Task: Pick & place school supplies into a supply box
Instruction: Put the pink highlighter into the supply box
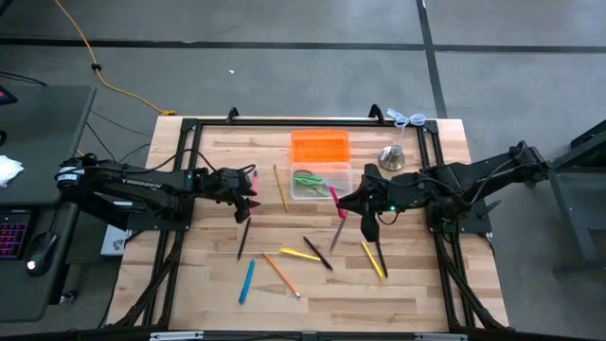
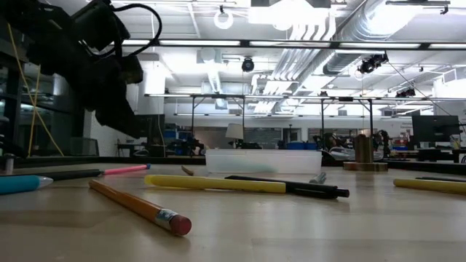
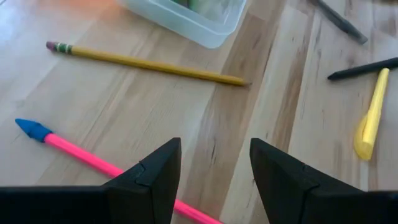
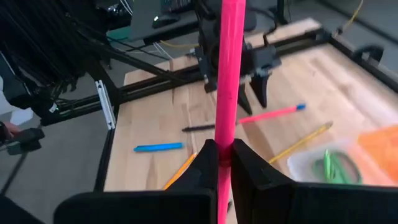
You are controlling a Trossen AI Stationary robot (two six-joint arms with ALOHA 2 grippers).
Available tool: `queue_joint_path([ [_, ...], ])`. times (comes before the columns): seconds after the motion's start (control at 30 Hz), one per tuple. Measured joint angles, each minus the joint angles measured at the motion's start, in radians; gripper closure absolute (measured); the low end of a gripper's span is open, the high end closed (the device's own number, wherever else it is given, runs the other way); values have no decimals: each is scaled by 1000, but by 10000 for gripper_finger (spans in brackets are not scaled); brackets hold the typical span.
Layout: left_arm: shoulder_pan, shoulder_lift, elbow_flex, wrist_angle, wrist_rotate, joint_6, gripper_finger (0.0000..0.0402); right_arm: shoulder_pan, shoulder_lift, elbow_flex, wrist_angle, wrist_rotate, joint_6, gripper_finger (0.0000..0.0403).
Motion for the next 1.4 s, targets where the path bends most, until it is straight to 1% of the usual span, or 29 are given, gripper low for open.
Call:
queue_joint_path([
  [0.13, 0, 0, 0, 18, 6, 0, 179, -1, 9, 0, 38, 33, -81, 402],
  [0.33, 0, 0, 0, 178, 121, -27, 179, -43, 56, 0, 83, 21, -153, 403],
  [0.6, 0, 0, 0, 450, 259, -110, 179, -131, 134, 1, 126, -101, -190, 402],
  [0.8, 0, 0, 0, 633, 358, -181, 179, -186, 174, 0, 202, -214, -232, 402],
  [0.93, 0, 0, 0, 739, 385, -219, 179, -216, 200, 1, 244, -276, -247, 402],
  [1.07, 0, 0, 0, 835, 389, -235, 179, -240, 223, 1, 280, -330, -248, 402],
  [1.27, 0, 0, 0, 922, 382, -236, 179, -255, 259, 0, 340, -339, -242, 402],
  [1.4, 0, 0, 22, 921, 381, -235, 179, -255, 288, 0, 391, -341, -213, 402],
])
